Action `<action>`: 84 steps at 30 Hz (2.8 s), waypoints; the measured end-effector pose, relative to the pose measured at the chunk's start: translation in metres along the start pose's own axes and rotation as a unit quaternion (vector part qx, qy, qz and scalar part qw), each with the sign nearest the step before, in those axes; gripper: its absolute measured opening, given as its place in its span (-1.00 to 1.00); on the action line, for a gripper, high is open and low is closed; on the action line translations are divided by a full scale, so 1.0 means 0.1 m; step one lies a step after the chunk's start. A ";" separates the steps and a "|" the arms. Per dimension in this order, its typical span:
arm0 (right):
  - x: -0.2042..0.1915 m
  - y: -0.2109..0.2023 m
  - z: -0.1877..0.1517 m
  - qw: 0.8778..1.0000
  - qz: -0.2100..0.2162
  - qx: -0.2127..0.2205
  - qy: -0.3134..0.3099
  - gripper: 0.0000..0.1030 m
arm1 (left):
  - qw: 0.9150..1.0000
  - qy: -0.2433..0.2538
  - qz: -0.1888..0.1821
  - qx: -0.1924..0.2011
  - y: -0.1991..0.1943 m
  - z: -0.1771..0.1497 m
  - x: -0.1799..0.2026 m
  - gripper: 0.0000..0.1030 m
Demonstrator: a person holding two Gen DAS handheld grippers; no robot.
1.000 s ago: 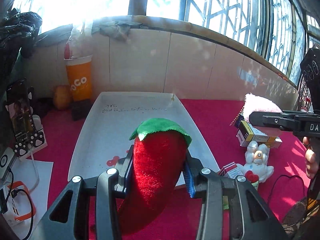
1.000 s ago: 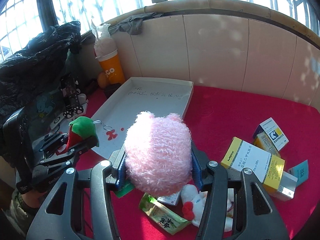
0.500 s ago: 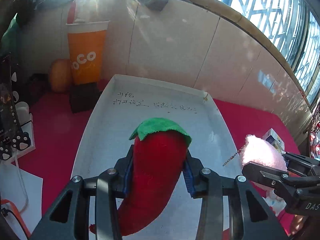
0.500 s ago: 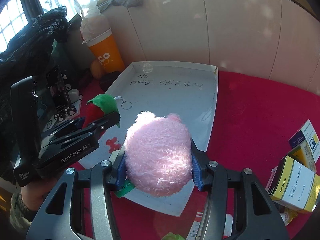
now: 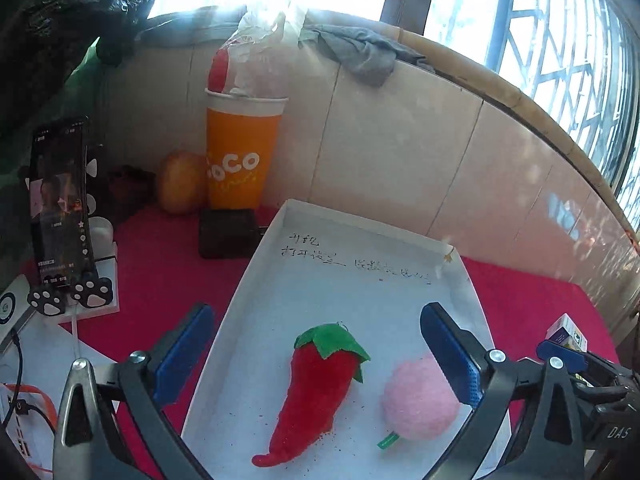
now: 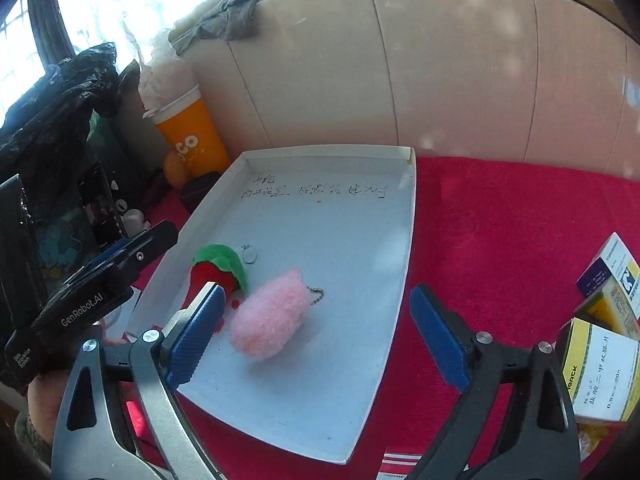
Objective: Organize objects
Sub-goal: 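Open both tools to drop the chili plush and pink ball into the tray, then grasp the white bunny plush with the left tool while the right tool grasps the white SANO box, then carry the bunny plush and SANO box with both tools over the white tray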
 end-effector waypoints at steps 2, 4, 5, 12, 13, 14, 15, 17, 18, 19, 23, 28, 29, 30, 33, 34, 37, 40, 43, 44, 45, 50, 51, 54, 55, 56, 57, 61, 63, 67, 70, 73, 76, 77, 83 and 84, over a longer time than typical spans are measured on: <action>0.01 -0.24 0.00 1.000 0.004 0.027 -0.005 0.84 | 1.000 0.002 -0.007 0.018 -0.14 0.01 0.07 1.00; 0.03 -0.50 -0.02 0.999 0.010 0.050 -0.009 0.84 | 0.999 0.010 -0.020 0.030 -0.26 0.01 0.18 1.00; 0.05 -0.64 -0.04 0.998 0.013 0.062 -0.008 0.84 | 0.999 0.015 -0.029 0.036 -0.33 -0.01 0.25 1.00; 0.58 -1.64 -0.27 0.989 0.025 0.138 0.049 0.84 | 0.990 0.086 -0.108 0.022 -0.59 -0.40 0.90 1.00; 0.70 -1.76 -0.31 0.987 0.019 0.147 0.064 0.84 | 0.988 0.098 -0.119 0.014 -0.60 -0.47 0.99 1.00; 0.86 -1.87 -0.37 0.984 0.006 0.157 0.081 0.84 | 0.986 0.108 -0.129 0.005 -0.60 -0.54 1.09 1.00; 1.04 -1.96 -0.43 0.982 -0.011 0.164 0.096 0.84 | 0.984 0.116 -0.137 -0.003 -0.60 -0.60 1.18 1.00; 1.32 -2.05 -0.53 0.979 -0.047 0.161 0.117 0.84 | 0.979 0.133 -0.150 -0.020 -0.57 -0.71 1.36 1.00; 1.44 -2.07 -0.58 0.977 -0.062 0.157 0.128 0.84 | 0.978 0.142 -0.153 -0.026 -0.55 -0.76 1.43 1.00; 1.56 -2.08 -0.61 0.976 -0.072 0.148 0.143 0.84 | 0.975 0.153 -0.156 -0.033 -0.54 -0.82 1.51 1.00; 1.97 -2.00 -0.78 0.970 -0.080 0.125 0.190 0.84 | 0.963 0.204 -0.167 -0.056 -0.51 -1.07 1.77 1.00; 2.42 -1.86 -0.97 0.963 -0.073 0.115 0.234 0.84 | 0.947 0.249 -0.188 -0.082 -0.52 -1.34 1.97 1.00; 2.52 -1.81 -1.02 0.962 -0.063 0.109 0.244 0.84 | 0.943 0.258 -0.191 -0.085 -0.52 -1.38 2.00 1.00; 2.59 -1.76 -1.06 0.960 -0.047 0.103 0.257 0.84 | 0.940 0.268 -0.194 -0.088 -0.52 -1.42 2.04 1.00; 2.75 -1.60 -1.21 0.943 0.035 0.085 0.320 0.84 | 0.931 0.291 -0.199 -0.098 -0.51 -1.53 2.14 1.00; 2.80 -1.55 -1.26 0.933 0.063 0.079 0.346 0.84 | 0.928 0.296 -0.201 -0.101 -0.51 -1.55 2.16 1.00; 2.88 -1.39 -1.39 0.903 0.125 0.067 0.406 0.84 | 0.921 0.310 -0.207 -0.109 -0.48 -1.62 2.26 1.00; 2.90 -1.24 -1.42 0.881 0.158 0.066 0.441 0.84 | 0.913 0.328 -0.211 -0.116 -0.45 -1.67 2.40 1.00; 2.89 -1.10 -1.40 0.866 0.174 0.067 0.464 0.84 | 0.902 0.349 -0.221 -0.125 -0.43 -1.75 2.59 1.00; 2.90 -1.06 -1.39 0.862 0.174 0.069 0.471 0.84 | 0.898 0.357 -0.223 -0.128 -0.41 -1.78 2.66 1.00; 2.90 -1.05 -1.36 0.860 0.174 0.077 0.474 0.84 | 0.896 0.363 -0.221 -0.130 -0.38 -1.80 2.71 1.00; 2.88 -0.96 -1.27 0.847 0.188 0.088 0.489 0.79 | 0.901 0.347 -0.191 -0.176 -0.16 -1.90 2.79 1.00; 2.87 -0.97 -1.26 0.849 0.187 0.089 0.487 0.72 | 0.902 0.338 -0.191 -0.188 -0.12 -1.91 2.80 1.00; 2.82 -0.94 -1.30 0.850 0.197 0.087 0.480 0.11 | 0.899 0.336 -0.200 -0.196 -0.12 -1.94 2.82 0.78; 2.81 -0.96 -1.32 0.850 0.200 0.089 0.480 0.09 | 0.897 0.331 -0.214 -0.202 -0.13 -1.95 2.82 0.50; 2.81 -0.99 -1.30 0.851 0.198 0.096 0.476 0.07 | 0.896 0.324 -0.223 -0.208 -0.15 -1.96 2.81 0.36; 2.79 -1.04 -1.29 0.855 0.196 0.103 0.468 0.02 | 0.897 0.323 -0.222 -0.205 -0.16 -1.96 2.80 0.34; 2.77 -1.31 -1.24 0.867 0.182 0.131 0.445 -0.47 | 0.902 0.316 -0.233 -0.180 -0.32 -1.91 2.75 0.20; 2.77 -1.44 -1.21 0.872 0.166 0.147 0.436 -0.47 | 0.904 0.309 -0.244 -0.167 -0.43 -1.86 2.73 0.19; 2.78 -1.62 -1.23 0.874 0.153 0.165 0.431 -0.47 | 0.909 0.299 -0.255 -0.141 -0.62 -1.76 2.73 0.19; 2.80 -1.80 -1.24 0.882 0.133 0.179 0.414 -0.47 | 0.910 0.286 -0.275 -0.117 -0.78 -1.65 2.74 0.19; 2.74 -1.99 -1.20 0.890 0.121 0.199 0.393 -0.47 | 0.911 0.281 -0.289 -0.087 -0.91 -1.51 2.73 0.19; 2.67 -2.15 -1.12 0.893 0.115 0.220 0.375 -0.47 | 0.911 0.272 -0.304 -0.064 -1.02 -1.38 2.75 0.19; 2.64 -2.21 -1.09 0.895 0.112 0.227 0.368 -0.47 | 0.911 0.269 -0.306 -0.058 -1.05 -1.35 2.74 0.19; 2.46 -2.53 -0.95 0.901 0.106 0.259 0.331 -0.47 | 0.910 0.248 -0.329 -0.033 -1.23 -1.24 2.75 0.19; 2.44 -2.55 -0.94 0.902 0.107 0.263 0.326 -0.47 | 0.911 0.246 -0.330 -0.030 -1.25 -1.23 2.74 0.19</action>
Point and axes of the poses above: each gripper's, at about its wrist camera, not at the fingertips, and y roughly the way its jaws point, x to its right, z to its top, the point moved 6 cm from there along y, roughly the way its jaws point, and after that the axes turned 2 degrees about -x, right-handed, at the moved point
